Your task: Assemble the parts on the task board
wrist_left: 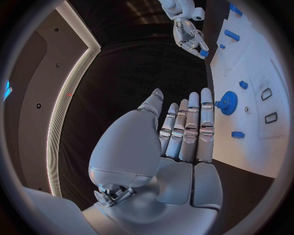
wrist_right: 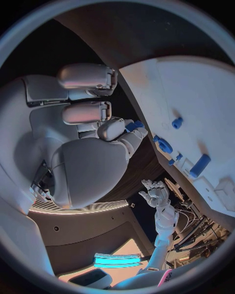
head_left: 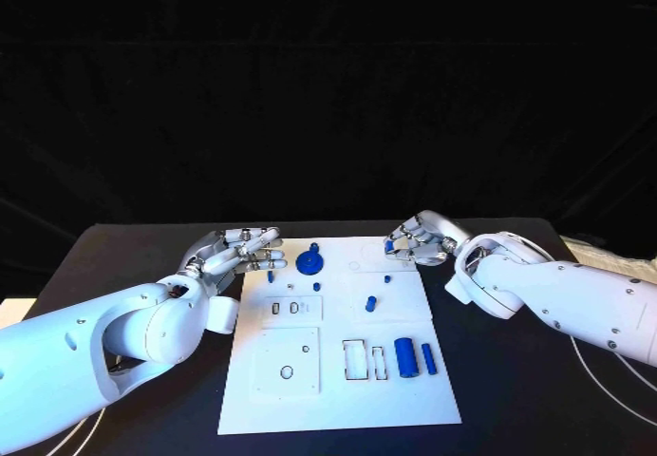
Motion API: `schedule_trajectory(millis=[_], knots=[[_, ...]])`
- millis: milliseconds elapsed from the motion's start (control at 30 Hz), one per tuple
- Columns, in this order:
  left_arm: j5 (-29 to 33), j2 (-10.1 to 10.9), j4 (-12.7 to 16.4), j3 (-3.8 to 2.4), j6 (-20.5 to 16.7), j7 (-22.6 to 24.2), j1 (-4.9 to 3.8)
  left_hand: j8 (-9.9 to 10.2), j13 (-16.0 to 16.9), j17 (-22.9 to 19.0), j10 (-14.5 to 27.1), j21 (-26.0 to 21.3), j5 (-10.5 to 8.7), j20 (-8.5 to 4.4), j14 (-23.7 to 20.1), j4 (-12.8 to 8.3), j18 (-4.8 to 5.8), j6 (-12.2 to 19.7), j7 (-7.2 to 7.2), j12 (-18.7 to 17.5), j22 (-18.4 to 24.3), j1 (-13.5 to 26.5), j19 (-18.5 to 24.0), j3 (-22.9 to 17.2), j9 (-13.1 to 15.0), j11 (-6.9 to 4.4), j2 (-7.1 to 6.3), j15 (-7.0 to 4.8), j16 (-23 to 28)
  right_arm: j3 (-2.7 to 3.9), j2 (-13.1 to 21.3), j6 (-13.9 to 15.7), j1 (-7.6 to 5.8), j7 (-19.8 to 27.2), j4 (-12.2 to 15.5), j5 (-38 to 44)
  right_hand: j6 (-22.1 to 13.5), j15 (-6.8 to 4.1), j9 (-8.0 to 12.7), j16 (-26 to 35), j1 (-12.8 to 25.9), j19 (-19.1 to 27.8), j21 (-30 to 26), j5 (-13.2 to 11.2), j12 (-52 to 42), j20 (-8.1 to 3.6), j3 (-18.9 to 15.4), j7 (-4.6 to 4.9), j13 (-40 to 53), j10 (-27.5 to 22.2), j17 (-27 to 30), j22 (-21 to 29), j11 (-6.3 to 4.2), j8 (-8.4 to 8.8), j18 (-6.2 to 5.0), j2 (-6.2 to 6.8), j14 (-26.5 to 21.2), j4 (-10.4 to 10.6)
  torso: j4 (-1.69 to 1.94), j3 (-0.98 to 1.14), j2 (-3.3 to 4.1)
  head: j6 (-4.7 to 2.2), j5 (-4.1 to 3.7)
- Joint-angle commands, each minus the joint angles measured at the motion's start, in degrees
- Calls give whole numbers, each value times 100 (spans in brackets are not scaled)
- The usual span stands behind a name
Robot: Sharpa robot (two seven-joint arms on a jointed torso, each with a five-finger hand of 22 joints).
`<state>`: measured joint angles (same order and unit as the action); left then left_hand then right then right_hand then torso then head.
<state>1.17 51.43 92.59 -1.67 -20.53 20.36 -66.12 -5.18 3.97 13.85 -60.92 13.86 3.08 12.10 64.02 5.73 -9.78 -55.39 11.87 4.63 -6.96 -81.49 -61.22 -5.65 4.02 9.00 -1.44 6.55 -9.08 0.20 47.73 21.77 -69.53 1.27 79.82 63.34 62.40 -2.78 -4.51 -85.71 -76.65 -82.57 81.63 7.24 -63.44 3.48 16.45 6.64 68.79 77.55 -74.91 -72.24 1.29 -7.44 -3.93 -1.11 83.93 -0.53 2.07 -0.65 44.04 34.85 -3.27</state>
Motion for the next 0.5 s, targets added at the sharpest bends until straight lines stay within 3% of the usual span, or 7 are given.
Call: schedule_trajectory(millis=[33,167,267,500], knots=[[-3,-26,-38,-3,105,47,-3,30,-9,11,-47,-21,-17,-7,-12,-35,-49,-47,-4,-32,7,0,-18,-4,-4,-2,53,-33,39,-4,-143,154,4,-805,315,604,148,-35,-74,17,39,4,-22,42,34,-51,97,-94,-24,-2,-777,20,-42,-19,25,-12,452,15,17,-24,-36,33,24],[-2,-39,-83,-3,104,53,-3,30,-9,11,-47,-21,-17,-7,-12,-35,-49,-47,-4,-32,7,0,-18,-4,-4,-2,53,-33,39,-24,-342,176,29,-1280,627,955,129,-36,-71,43,48,-4,-16,58,99,-55,116,-85,-72,-29,-736,8,-37,-6,28,-14,443,4,41,-34,-46,64,53],[0,-43,-109,-3,103,59,-2,30,-9,11,-47,-21,-17,-7,-12,-36,-49,-47,-4,-32,7,0,-18,-5,-4,-3,54,-33,39,-60,-535,193,53,-1537,769,1246,122,-33,-71,59,92,-7,-16,52,125,-55,115,-79,-91,-36,-713,7,-31,1,29,2,438,12,36,-42,-59,97,93],[17,-44,-129,-3,100,68,-2,31,-9,12,-47,-22,-17,-7,-13,-37,-49,-47,-5,-33,7,0,-18,-8,-4,-3,56,-33,40,-133,-933,126,150,-1802,838,1782,121,-31,-71,55,113,-7,-18,54,114,-55,115,-77,-80,-28,-720,10,-30,4,29,11,440,15,51,-57,-62,141,187]])
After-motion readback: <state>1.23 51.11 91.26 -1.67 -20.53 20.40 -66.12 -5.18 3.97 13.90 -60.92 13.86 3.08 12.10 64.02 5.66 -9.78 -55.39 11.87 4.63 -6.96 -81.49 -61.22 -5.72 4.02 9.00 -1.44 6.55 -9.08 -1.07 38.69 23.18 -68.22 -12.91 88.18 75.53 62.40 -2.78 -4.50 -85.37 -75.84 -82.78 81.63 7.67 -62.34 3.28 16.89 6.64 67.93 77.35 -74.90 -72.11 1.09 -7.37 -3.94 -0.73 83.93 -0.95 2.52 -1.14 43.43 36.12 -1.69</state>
